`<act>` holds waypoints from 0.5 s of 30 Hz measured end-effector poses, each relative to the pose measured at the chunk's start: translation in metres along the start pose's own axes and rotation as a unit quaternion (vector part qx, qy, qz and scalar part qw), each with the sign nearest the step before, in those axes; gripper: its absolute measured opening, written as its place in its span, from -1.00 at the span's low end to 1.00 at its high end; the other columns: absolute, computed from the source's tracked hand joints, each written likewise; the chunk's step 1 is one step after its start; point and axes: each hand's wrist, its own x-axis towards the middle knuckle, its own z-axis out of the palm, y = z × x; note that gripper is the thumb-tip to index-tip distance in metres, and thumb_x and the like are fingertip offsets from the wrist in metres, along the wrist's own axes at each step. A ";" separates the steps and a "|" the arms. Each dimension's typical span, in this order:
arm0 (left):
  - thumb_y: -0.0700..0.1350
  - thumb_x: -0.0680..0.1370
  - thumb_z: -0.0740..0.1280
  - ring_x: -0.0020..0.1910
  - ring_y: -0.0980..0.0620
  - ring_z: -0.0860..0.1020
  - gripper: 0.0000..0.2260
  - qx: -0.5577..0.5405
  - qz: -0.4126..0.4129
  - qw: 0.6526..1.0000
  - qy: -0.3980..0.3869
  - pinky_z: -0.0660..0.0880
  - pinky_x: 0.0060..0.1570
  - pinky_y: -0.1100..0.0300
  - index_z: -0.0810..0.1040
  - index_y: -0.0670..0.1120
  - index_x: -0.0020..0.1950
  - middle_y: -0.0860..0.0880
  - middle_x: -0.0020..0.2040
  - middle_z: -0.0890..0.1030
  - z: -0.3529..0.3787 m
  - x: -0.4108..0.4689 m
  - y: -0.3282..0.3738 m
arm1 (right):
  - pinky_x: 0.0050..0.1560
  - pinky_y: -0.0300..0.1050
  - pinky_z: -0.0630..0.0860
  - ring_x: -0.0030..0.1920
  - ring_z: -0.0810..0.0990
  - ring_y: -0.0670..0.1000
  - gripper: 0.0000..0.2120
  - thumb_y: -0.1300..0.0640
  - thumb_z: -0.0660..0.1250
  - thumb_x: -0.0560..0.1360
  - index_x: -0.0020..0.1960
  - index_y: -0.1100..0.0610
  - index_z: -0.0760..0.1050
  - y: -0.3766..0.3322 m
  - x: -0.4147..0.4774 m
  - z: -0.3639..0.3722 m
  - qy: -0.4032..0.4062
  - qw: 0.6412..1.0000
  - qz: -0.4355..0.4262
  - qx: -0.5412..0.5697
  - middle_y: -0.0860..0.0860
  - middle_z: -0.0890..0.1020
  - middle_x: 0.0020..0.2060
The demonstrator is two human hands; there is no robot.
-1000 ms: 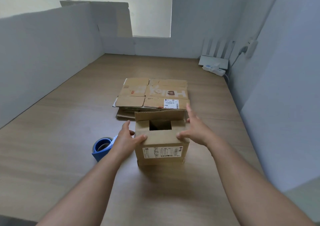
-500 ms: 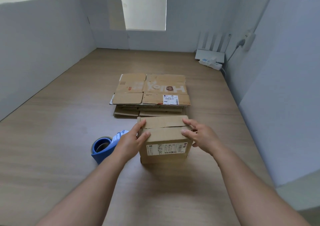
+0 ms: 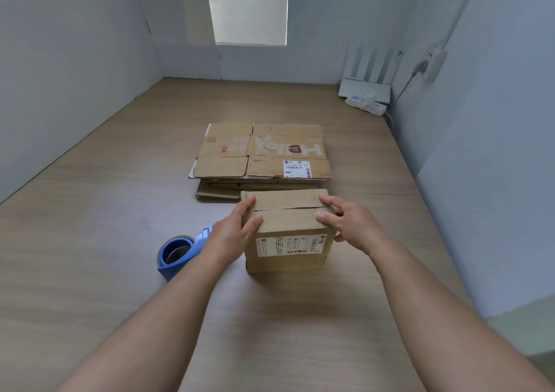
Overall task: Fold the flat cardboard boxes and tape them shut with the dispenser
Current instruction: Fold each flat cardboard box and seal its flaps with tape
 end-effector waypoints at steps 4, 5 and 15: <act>0.12 0.61 0.20 0.29 -0.07 0.45 -0.52 -0.011 -0.009 1.000 -0.006 0.48 0.23 -0.07 0.18 0.22 0.52 -0.05 0.42 0.39 0.002 0.007 0.001 | -0.26 -0.22 0.52 0.00 0.58 -0.05 -0.51 0.06 0.38 0.51 0.41 -0.12 0.38 0.001 0.005 -0.003 0.002 0.999 -0.002 -0.037 -0.03 0.54 0.23; 0.13 0.61 0.20 0.29 -0.07 0.45 -0.52 -0.010 -0.008 1.000 -0.007 0.49 0.23 -0.07 0.18 0.22 0.51 -0.04 0.41 0.39 0.001 0.008 0.000 | -0.25 -0.22 0.52 0.01 0.58 -0.05 -0.51 0.05 0.38 0.51 0.41 -0.11 0.37 0.000 0.006 -0.003 0.000 0.999 -0.004 -0.046 -0.04 0.54 0.24; 0.06 0.64 0.17 0.23 -0.09 0.48 -0.53 -0.016 -0.043 0.999 -0.005 0.53 0.16 -0.10 0.14 0.21 0.53 -0.06 0.44 0.37 0.003 0.021 -0.014 | 0.29 -0.05 0.42 0.25 0.49 -0.01 -0.52 -0.07 0.33 0.52 0.42 -0.12 0.35 -0.013 0.019 0.013 0.008 0.986 -0.049 -0.158 -0.04 0.51 0.32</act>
